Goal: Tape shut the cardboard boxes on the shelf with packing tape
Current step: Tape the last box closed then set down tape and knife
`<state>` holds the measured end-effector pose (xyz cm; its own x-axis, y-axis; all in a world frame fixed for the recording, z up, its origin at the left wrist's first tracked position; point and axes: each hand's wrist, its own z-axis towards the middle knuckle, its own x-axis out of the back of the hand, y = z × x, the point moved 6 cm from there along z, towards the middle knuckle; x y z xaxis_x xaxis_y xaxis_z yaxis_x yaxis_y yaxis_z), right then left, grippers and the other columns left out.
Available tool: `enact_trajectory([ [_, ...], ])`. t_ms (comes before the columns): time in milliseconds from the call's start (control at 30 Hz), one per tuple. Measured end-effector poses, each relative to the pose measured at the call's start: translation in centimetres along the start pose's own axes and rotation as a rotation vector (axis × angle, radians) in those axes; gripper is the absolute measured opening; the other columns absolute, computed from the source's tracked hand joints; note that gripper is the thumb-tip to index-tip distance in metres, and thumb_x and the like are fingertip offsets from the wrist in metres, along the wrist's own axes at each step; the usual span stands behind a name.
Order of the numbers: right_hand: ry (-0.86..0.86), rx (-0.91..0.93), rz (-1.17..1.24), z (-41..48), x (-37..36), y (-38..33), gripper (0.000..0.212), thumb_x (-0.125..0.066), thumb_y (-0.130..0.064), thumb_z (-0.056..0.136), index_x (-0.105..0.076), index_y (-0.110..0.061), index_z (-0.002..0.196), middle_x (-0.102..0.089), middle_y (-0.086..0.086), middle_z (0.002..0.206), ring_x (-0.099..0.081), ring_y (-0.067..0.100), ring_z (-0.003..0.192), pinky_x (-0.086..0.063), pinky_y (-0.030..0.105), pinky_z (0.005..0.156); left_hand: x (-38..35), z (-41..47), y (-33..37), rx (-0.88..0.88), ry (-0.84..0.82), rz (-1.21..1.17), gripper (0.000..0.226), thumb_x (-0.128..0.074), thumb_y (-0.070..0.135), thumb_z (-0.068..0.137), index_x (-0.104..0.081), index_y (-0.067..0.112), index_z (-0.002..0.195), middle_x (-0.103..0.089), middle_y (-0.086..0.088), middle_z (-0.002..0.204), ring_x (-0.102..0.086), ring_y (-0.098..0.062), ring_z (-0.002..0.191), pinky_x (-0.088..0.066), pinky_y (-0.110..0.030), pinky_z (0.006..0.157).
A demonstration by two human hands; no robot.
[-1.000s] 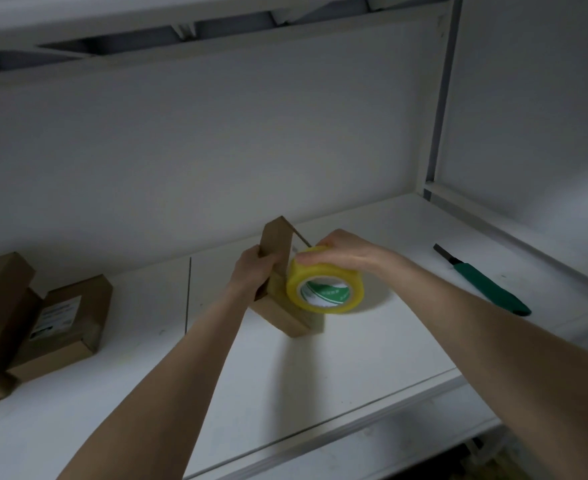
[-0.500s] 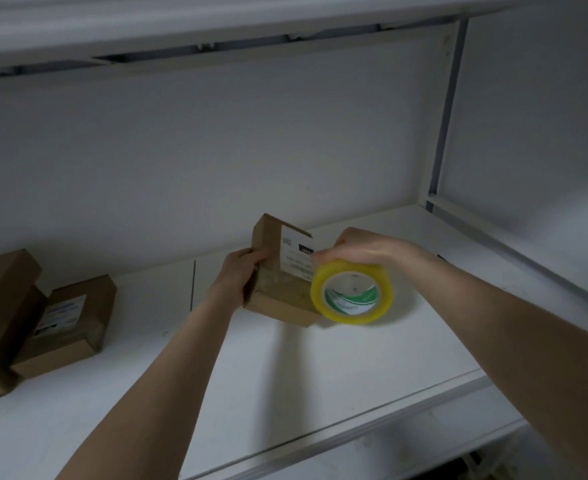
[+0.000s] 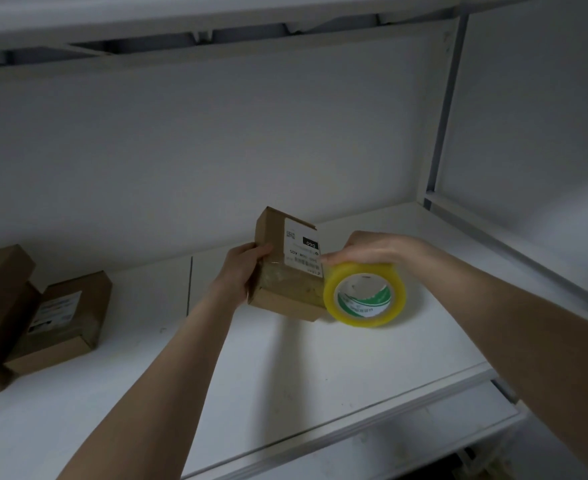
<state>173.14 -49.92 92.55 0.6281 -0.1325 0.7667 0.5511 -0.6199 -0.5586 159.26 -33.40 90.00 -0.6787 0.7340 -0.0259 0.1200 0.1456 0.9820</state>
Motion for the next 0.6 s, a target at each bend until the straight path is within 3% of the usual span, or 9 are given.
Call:
enact_trajectory([
  [133,0.044,-0.012,0.085,-0.2,0.8,0.4,0.050,-0.064,-0.066,0.078,-0.072,-0.019,0.094,-0.074,0.000,0.090,-0.070,0.017,0.082,-0.055,0.031,0.080,0.8,0.1,0.1,-0.006,0.041,0.023,0.016,-0.058,0.016,0.093,-0.065,0.006,0.103,-0.070,-0.005,0.086,-0.067,-0.016,0.070,-0.053,-0.023,0.053],
  [267,0.058,-0.042,-0.042,0.0,0.7,0.5,0.041,-0.067,-0.063,0.076,-0.068,-0.023,0.079,-0.070,-0.003,0.081,-0.067,0.014,0.075,-0.053,0.028,0.072,0.9,0.1,-1.9,0.047,0.064,0.018,0.019,-0.057,0.017,0.093,-0.064,0.005,0.106,-0.069,-0.006,0.088,-0.066,-0.020,0.075,-0.053,-0.030,0.062],
  [433,0.032,-0.039,-0.015,-0.2,-0.1,-0.7,0.036,-0.066,-0.055,0.082,-0.069,-0.019,0.087,-0.069,-0.002,0.081,-0.065,0.014,0.071,-0.050,0.025,0.062,0.7,0.1,-6.1,0.111,0.059,-0.006,0.032,-0.052,0.025,0.097,-0.057,0.006,0.123,-0.069,-0.010,0.105,-0.067,-0.026,0.089,-0.055,-0.036,0.073],
  [533,0.036,-0.050,-0.041,0.1,-0.8,-1.6,0.031,-0.068,-0.050,0.081,-0.068,-0.019,0.085,-0.069,-0.003,0.077,-0.064,0.012,0.066,-0.048,0.022,0.056,0.0,-0.4,-7.1,0.083,-0.045,-0.063,0.039,-0.046,0.034,0.099,-0.047,0.020,0.136,-0.066,-0.004,0.118,-0.064,-0.024,0.103,-0.054,-0.040,0.084],
  [600,0.050,-0.059,-0.034,0.4,-0.9,-2.0,0.028,-0.068,-0.048,0.081,-0.067,-0.021,0.081,-0.068,-0.004,0.074,-0.063,0.011,0.064,-0.046,0.022,0.054,0.0,-1.2,-7.1,0.050,-0.192,-0.025,0.045,-0.054,0.043,0.093,-0.044,0.032,0.135,-0.064,0.004,0.121,-0.062,-0.020,0.108,-0.053,-0.040,0.088],
])
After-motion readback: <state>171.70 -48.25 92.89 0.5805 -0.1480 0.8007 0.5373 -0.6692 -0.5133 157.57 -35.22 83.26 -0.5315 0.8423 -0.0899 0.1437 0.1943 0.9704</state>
